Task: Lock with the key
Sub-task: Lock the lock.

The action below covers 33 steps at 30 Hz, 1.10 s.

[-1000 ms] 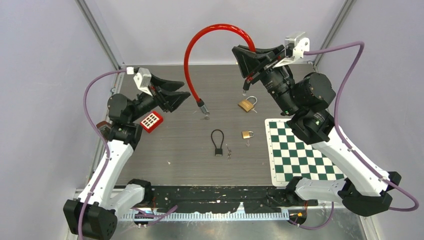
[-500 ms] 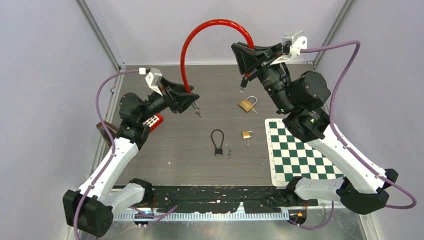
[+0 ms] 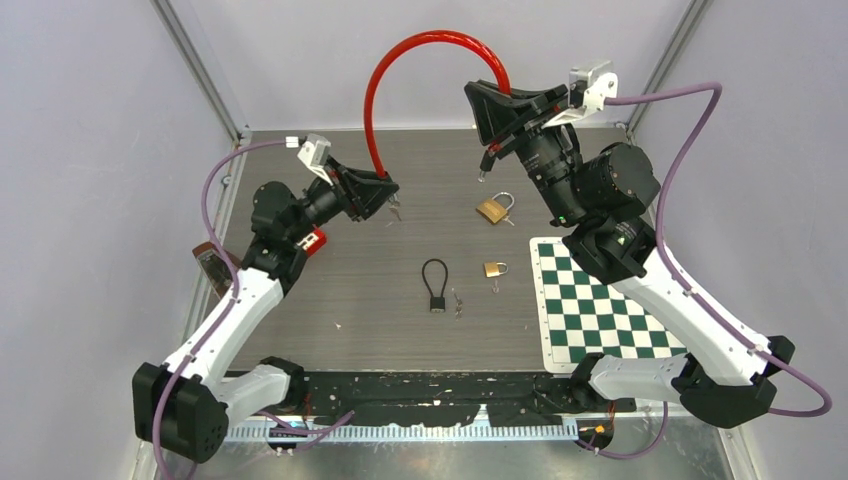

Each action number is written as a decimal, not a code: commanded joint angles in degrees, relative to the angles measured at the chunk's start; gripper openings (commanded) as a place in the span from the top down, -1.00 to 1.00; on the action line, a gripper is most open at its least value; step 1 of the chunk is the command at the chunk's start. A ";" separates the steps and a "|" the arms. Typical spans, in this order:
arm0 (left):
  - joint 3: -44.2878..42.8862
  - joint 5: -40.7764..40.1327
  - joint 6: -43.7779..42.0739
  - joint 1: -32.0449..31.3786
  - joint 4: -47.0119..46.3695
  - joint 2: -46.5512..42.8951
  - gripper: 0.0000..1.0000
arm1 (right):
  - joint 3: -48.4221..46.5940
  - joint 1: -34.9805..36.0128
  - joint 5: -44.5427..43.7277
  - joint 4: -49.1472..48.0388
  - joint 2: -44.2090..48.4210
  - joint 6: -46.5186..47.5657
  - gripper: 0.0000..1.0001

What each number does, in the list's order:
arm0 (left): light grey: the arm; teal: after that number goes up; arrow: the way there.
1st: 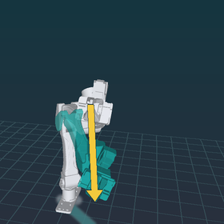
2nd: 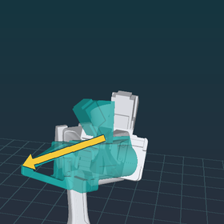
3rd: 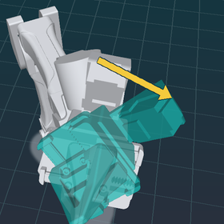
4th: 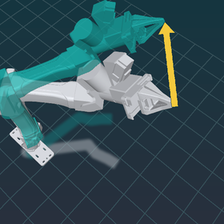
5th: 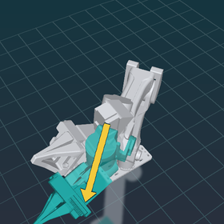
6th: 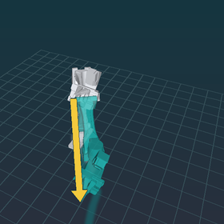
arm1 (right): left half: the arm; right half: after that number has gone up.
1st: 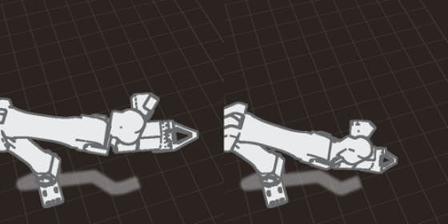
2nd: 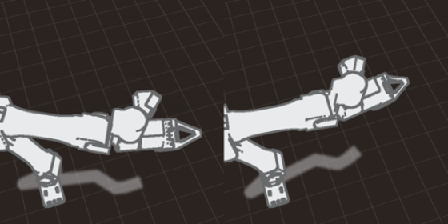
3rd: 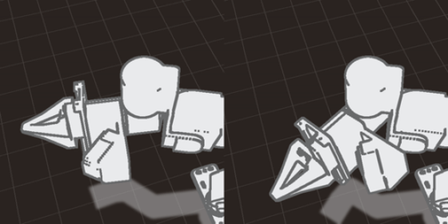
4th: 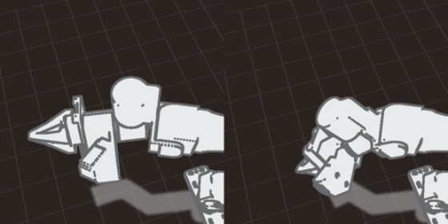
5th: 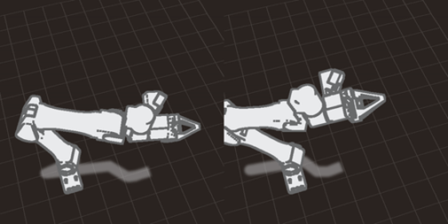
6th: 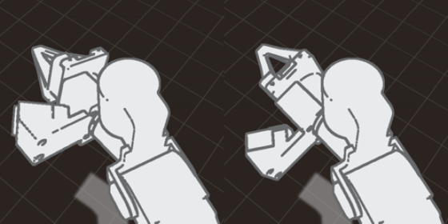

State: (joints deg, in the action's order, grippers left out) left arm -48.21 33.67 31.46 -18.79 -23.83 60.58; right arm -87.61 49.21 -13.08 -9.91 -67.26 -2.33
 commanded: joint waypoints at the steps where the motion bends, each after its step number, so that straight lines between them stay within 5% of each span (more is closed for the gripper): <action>1: -2.32 0.36 1.61 -0.55 -4.30 1.89 0.20 | -0.96 -0.17 -0.98 -7.46 0.58 -1.70 0.89; 15: -3.16 0.73 3.73 -1.15 -8.97 4.77 0.11 | -0.50 -0.17 -0.95 -7.70 0.30 -3.06 0.89; 17: -3.38 1.17 3.85 -1.29 -9.20 5.15 0.27 | -0.48 -0.17 -0.97 -7.75 0.29 -3.26 0.89; 21: -3.60 1.97 4.57 -1.34 -9.30 4.89 1.00 | -0.33 -0.10 -1.16 -7.75 0.20 -3.38 0.89; 28: -8.45 9.53 13.91 -1.34 -13.88 3.97 1.00 | 3.44 -0.17 -2.80 -8.02 1.06 -5.58 0.90; 33: -12.85 15.21 30.41 -1.21 -29.66 5.96 1.00 | 5.83 -0.17 -3.63 -9.47 2.27 -12.66 0.90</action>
State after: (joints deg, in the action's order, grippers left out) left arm -55.37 42.57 47.83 -19.88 -35.42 66.06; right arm -82.21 49.10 -15.33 -13.39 -67.35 -8.38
